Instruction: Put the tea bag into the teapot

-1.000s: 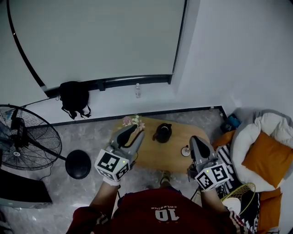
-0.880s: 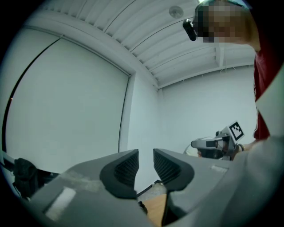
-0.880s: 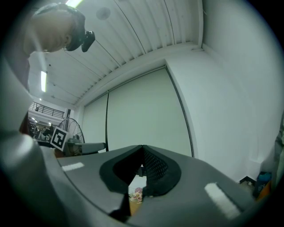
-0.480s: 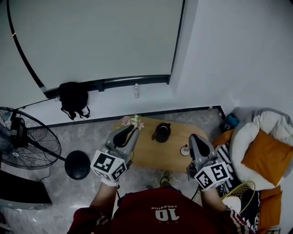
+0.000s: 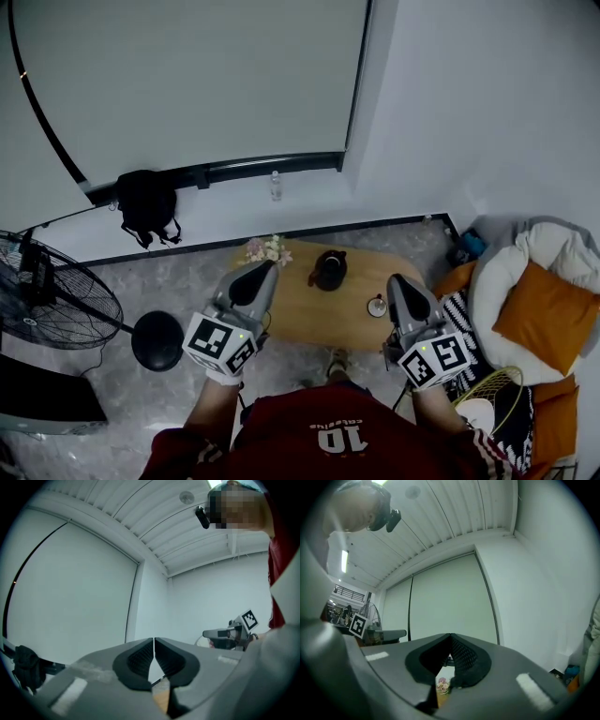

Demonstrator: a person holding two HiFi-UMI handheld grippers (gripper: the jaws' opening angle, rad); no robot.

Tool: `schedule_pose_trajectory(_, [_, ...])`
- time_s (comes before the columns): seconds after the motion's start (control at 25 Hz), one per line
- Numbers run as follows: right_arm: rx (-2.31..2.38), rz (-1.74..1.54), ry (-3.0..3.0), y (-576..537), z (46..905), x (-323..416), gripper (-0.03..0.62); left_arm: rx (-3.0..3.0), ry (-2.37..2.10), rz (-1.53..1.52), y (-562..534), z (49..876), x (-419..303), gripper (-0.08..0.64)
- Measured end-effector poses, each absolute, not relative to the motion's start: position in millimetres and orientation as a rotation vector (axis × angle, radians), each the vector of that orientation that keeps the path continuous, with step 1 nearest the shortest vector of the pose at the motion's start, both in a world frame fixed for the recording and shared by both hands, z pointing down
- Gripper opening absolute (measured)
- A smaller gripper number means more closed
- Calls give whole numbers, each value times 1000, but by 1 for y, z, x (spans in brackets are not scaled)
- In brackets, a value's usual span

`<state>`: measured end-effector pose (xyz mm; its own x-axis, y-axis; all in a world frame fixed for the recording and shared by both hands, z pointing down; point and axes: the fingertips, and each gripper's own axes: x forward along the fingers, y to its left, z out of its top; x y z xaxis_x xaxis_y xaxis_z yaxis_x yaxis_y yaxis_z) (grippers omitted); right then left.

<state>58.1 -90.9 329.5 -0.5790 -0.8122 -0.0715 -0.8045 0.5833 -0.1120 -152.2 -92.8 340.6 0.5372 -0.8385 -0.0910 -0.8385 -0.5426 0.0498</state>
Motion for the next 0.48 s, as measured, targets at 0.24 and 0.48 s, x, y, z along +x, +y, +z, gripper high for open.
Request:
schedule_pose_trajectory(0.24, [-1411,-97,2689,-94,328,59,3,2760,-1505,-161,-92,338,-151,2])
schedule_pose_trajectory(0.48, [-1444,-99,2694,-95,331,56,2,2753,-1503,-167,-91,337,-153,2])
